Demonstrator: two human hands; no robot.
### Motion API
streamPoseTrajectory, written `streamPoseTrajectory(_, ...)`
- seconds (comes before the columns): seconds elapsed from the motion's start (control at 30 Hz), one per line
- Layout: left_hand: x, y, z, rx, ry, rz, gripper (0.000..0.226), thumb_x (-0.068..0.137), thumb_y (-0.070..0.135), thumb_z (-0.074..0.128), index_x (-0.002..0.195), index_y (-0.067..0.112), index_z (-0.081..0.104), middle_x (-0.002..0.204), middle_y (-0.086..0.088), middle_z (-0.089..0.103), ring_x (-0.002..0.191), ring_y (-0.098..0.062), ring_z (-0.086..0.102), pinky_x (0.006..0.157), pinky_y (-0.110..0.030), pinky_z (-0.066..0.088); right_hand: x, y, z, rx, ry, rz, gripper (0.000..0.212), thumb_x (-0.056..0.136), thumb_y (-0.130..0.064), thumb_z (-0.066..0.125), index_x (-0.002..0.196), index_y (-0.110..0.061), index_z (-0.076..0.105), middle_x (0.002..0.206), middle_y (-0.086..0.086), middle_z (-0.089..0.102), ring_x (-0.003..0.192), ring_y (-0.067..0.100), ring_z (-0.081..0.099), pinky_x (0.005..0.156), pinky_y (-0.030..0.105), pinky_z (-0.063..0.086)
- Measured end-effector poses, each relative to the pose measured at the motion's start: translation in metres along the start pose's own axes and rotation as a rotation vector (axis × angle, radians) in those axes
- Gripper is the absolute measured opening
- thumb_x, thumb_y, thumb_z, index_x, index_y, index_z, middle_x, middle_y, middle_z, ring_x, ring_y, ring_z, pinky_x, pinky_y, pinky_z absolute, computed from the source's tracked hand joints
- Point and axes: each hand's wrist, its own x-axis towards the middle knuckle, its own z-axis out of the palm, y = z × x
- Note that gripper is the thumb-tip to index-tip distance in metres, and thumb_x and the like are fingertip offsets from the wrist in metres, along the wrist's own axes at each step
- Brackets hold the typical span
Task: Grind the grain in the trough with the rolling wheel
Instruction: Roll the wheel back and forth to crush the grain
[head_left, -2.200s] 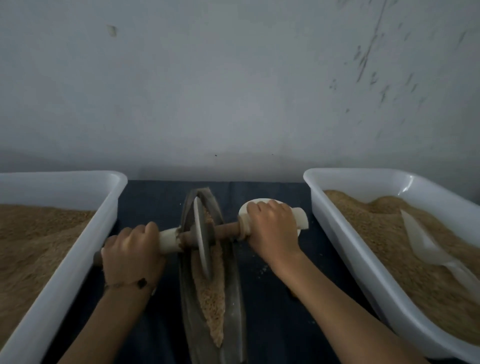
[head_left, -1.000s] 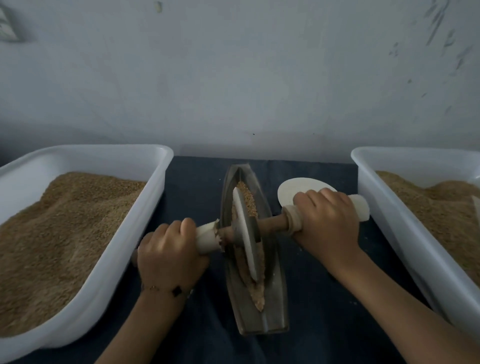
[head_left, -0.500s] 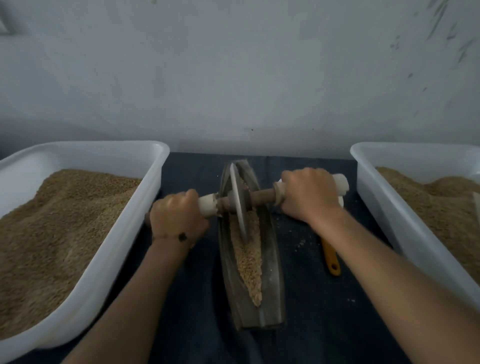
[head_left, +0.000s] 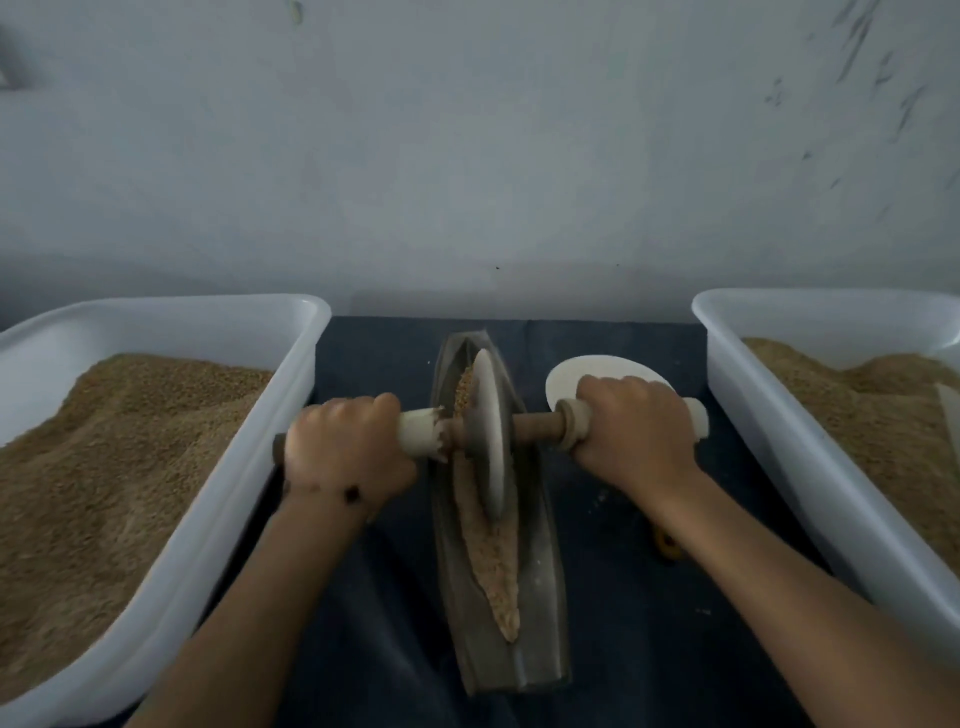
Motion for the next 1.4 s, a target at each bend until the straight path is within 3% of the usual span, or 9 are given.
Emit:
streamPoseTrajectory(0.27, 0.079, -0.016, -0.001, -0.134, -0.539, -0.093, 0.013, 0.062, 0.031, 0.063, 0.071, 0.021, 0.063, 0.068, 0.005, 0.06, 0.065, -0.014, 0.057, 0.059, -0.025, 0.042, 0.067, 0.01, 0.015, 0.028, -0.419, 0.132, 0.015, 0.073, -0.038, 0.053, 0.073, -0.025, 0.059, 0.068, -0.005, 0.059, 0.059, 0.013, 0.053, 0.051, 0.025, 0.033)
streamPoseTrajectory(0.5, -0.047, 0.007, 0.006, -0.084, 0.479, -0.002, 0.03, 0.087, 0.025, 0.052, 0.06, 0.012, 0.051, 0.053, -0.004, 0.049, 0.047, -0.021, 0.047, 0.05, -0.028, 0.033, -0.041, -0.014, -0.006, -0.008, 0.476, -0.043, 0.02, 0.073, -0.008, 0.069, 0.073, -0.012, 0.049, 0.061, 0.007, 0.053, 0.057, 0.026, 0.05, 0.053, 0.034, 0.038)
streamPoseTrajectory(0.67, -0.059, 0.006, 0.005, -0.012, 0.657, -0.014, 0.021, 0.078, 0.013, 0.063, 0.061, 0.01, 0.051, 0.053, -0.005, 0.048, 0.047, -0.021, 0.044, 0.051, -0.028, 0.029, -0.055, -0.016, -0.008, 0.026, 0.532, -0.041, 0.025, 0.067, -0.001, 0.073, 0.079, -0.01, 0.054, 0.066, 0.007, 0.057, 0.062, 0.028, 0.053, 0.057, 0.036, 0.041)
streamPoseTrajectory(0.77, -0.024, 0.009, 0.004, -0.013, 0.419, 0.064, 0.022, 0.063, 0.018, 0.072, 0.06, 0.015, 0.051, 0.051, -0.001, 0.048, 0.046, -0.019, 0.045, 0.051, -0.026, 0.032, -0.028, -0.007, 0.003, 0.055, 0.226, 0.037, 0.018, 0.068, -0.013, 0.065, 0.064, -0.016, 0.049, 0.057, -0.001, 0.049, 0.055, 0.023, 0.049, 0.052, 0.028, 0.027)
streamPoseTrajectory(0.93, 0.065, -0.01, 0.005, -0.05, -0.389, -0.039, 0.023, 0.07, 0.042, 0.063, 0.073, 0.02, 0.056, 0.066, 0.005, 0.053, 0.062, -0.013, 0.049, 0.058, -0.028, 0.036, 0.051, 0.011, 0.011, 0.028, -0.441, 0.123, 0.012, 0.077, -0.039, 0.052, 0.07, -0.029, 0.054, 0.071, -0.007, 0.057, 0.064, 0.013, 0.051, 0.051, 0.026, 0.029)
streamPoseTrajectory(1.07, 0.074, -0.015, 0.004, -0.212, -0.679, -0.154, 0.017, 0.055, 0.029, 0.067, 0.067, 0.017, 0.065, 0.069, -0.002, 0.063, 0.068, -0.02, 0.058, 0.064, -0.03, 0.048, 0.074, 0.002, 0.002, -0.091, -0.522, 0.133, 0.016, 0.076, -0.038, 0.051, 0.079, -0.024, 0.06, 0.074, -0.002, 0.057, 0.063, 0.015, 0.051, 0.05, 0.027, 0.03)
streamPoseTrajectory(1.13, 0.056, -0.011, 0.002, -0.209, -0.526, -0.182, 0.016, 0.071, 0.033, 0.066, 0.075, 0.019, 0.06, 0.071, 0.002, 0.059, 0.067, -0.017, 0.055, 0.064, -0.029, 0.043, 0.055, -0.004, -0.001, -0.118, -0.358, 0.127, 0.017, 0.079, -0.04, 0.053, 0.078, -0.024, 0.058, 0.071, -0.004, 0.056, 0.06, 0.014, 0.049, 0.05, 0.027, 0.027)
streamPoseTrajectory(1.3, -0.044, 0.014, 0.001, 0.007, 0.494, -0.046, 0.02, 0.068, 0.013, 0.068, 0.059, 0.012, 0.05, 0.053, -0.004, 0.048, 0.048, -0.02, 0.045, 0.053, -0.029, 0.03, -0.041, -0.013, 0.002, -0.008, 0.428, -0.002, 0.02, 0.078, -0.012, 0.067, 0.07, -0.011, 0.049, 0.062, 0.01, 0.052, 0.057, 0.027, 0.048, 0.054, 0.034, 0.032)
streamPoseTrajectory(1.4, -0.063, 0.013, 0.002, 0.038, 0.638, -0.067, 0.022, 0.067, 0.009, 0.074, 0.061, 0.01, 0.053, 0.055, -0.005, 0.048, 0.05, -0.021, 0.046, 0.054, -0.032, 0.032, -0.066, -0.014, 0.0, 0.039, 0.586, -0.012, 0.019, 0.079, -0.009, 0.065, 0.086, -0.012, 0.048, 0.071, 0.01, 0.056, 0.066, 0.028, 0.049, 0.061, 0.037, 0.035)
